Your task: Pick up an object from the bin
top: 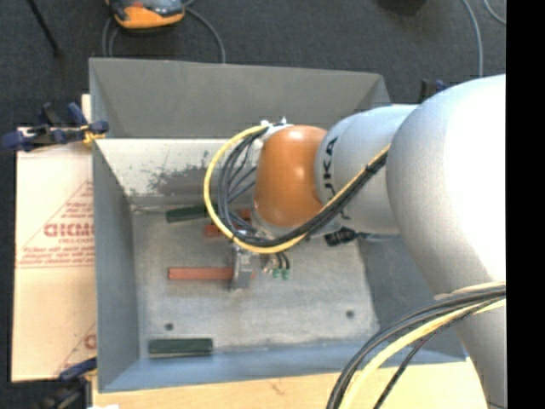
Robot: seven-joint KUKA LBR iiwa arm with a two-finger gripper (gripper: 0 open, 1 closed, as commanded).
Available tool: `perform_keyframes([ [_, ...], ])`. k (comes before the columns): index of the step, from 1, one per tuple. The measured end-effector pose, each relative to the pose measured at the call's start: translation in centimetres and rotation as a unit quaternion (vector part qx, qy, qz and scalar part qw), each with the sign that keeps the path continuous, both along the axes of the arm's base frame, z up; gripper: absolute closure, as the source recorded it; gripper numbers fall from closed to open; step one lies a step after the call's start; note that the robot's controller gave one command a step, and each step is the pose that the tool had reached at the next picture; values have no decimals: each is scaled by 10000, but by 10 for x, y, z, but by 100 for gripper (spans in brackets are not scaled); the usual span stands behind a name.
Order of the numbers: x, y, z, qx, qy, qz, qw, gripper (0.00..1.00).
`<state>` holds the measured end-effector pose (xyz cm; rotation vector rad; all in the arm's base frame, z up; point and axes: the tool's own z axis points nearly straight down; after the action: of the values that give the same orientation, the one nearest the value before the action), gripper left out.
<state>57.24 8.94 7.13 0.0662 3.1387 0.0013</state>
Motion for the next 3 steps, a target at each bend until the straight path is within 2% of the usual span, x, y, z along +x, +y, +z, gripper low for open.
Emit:
perform_keyframes([
  [2,-1,0,4,-2,14,-1,10000,100],
  [3,-3,0,25,-4,50,0,10000,100],
])
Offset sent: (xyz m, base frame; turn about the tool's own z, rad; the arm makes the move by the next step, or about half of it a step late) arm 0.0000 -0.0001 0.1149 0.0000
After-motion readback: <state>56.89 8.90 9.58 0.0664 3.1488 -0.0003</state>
